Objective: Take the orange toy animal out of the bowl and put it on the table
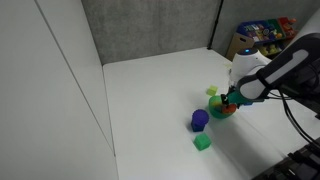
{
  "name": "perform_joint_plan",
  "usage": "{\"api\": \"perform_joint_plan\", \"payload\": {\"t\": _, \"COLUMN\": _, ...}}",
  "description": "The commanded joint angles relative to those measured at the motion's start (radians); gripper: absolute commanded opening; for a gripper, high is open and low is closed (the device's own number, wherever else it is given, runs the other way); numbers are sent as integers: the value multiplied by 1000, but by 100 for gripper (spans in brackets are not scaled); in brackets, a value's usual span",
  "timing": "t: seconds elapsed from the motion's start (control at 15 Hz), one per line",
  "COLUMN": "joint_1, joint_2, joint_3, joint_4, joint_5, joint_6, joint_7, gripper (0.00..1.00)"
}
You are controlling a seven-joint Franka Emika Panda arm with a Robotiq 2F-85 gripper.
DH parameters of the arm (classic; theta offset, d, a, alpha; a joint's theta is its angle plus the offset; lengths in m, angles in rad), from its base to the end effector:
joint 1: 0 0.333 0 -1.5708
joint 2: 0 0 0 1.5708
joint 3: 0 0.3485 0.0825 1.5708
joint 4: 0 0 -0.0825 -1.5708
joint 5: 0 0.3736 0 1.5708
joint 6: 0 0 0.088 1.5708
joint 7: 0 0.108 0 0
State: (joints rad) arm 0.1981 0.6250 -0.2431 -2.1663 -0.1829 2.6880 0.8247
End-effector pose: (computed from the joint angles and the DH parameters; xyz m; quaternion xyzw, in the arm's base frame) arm 0.5552 -0.0222 0.1370 0.9390 -0.3231 -0.0034 0.1177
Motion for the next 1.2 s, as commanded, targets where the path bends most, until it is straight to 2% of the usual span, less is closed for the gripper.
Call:
{"api": "perform_joint_plan", "payload": {"t": 0.0, "joint_1": 23, "joint_2": -5, "joint_3": -19, "joint_4": 14, "joint_5": 17, "joint_6": -5, "joint_7": 11, "gripper": 27}}
{"api": "perform_joint_plan", "payload": {"t": 0.07, "joint_1": 25, "joint_2": -13, "joint_3": -20, "joint_4": 14, "joint_5": 17, "joint_6": -8, "joint_7": 11, "gripper": 19}}
{"api": "perform_joint_plan", "payload": {"t": 0.27, "joint_1": 32, "joint_2": -52, "joint_3": -17, "joint_4": 11, "joint_5": 20, "joint_6": -15, "joint_7": 10, "gripper": 10}}
{"api": "perform_joint_plan", "payload": {"t": 0.6, "joint_1": 32, "joint_2": -146, "joint_3": -4, "joint_4": 7, "joint_5": 28, "joint_6": -68, "joint_7": 4, "gripper": 9}}
{"api": "perform_joint_plan", "payload": {"t": 0.93, "joint_1": 23, "joint_2": -224, "joint_3": -21, "joint_4": -1, "joint_5": -29, "joint_6": -164, "joint_7": 18, "gripper": 10}}
{"api": "perform_joint_plan", "payload": {"t": 1.13, "joint_1": -6, "joint_2": -238, "joint_3": -35, "joint_4": -7, "joint_5": -73, "joint_6": -220, "joint_7": 14, "gripper": 10}}
